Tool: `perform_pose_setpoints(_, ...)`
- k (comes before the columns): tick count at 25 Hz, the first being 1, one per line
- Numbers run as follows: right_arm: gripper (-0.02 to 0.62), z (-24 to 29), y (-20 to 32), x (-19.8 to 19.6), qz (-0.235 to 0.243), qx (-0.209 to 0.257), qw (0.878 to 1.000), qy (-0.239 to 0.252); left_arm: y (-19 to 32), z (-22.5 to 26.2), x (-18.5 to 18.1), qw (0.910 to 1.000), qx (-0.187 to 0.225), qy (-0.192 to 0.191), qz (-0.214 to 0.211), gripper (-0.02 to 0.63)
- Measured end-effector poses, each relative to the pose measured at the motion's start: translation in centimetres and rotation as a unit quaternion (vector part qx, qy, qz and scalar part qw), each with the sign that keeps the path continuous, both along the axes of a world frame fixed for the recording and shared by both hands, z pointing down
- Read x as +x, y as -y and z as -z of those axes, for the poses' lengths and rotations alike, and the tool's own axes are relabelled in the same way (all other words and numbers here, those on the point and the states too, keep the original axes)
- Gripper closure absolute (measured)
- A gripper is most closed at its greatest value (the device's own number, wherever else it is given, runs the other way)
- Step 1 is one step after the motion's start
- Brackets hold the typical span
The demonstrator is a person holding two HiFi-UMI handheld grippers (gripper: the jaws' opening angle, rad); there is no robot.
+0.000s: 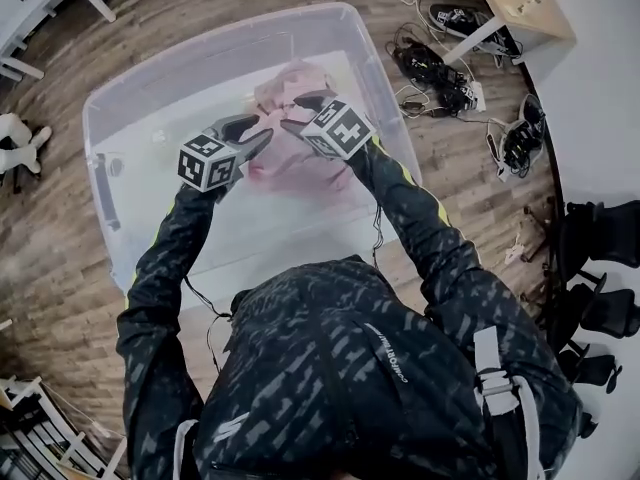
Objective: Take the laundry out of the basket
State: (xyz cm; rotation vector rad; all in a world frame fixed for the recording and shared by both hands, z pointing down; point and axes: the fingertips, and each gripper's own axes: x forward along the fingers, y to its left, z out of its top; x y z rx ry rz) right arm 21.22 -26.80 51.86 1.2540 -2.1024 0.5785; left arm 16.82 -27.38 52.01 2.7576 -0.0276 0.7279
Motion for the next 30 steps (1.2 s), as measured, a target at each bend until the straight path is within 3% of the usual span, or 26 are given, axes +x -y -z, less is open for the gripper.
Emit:
perform_pose_setpoints(8, 0.255, -4.9, 0.5, 1.6, 0.003, -0.061, 0.997, -0.048, 0.7, -6.3, 1.3, 0.9979, 0.005, 0.046, -0.046, 0.27)
perform_pose_setpoints(11, 0.146, -6.5, 0.2, 1.8, 0.018, -0.095, 0.993, -0.063, 1.2, -8.9, 1.0, 0.9975, -0.024, 0.058, -0.033, 0.218)
perform_pose_setpoints(14, 0.109, -7.7, 0.3, 2.1, 0.031, -0.102, 0.991, -0.081, 2.0, -10.9, 0.4, 0.9971, -0.041, 0.064, -0.01, 0.165)
perform_pose_setpoints(18, 0.074, -9.0, 0.2, 2.7, 0.015, -0.122, 0.99, -0.072, 2.7, -12.5, 0.3, 0.9958, -0.046, 0.079, 0.003, 0.079)
perform_pose_setpoints(30, 0.066, -14.3, 0.2, 2.0, 0.014, -0.173, 0.984, -0.048, 1.7, -16.2, -0.1, 0.9917, -0.052, 0.114, -0.029, 0.061)
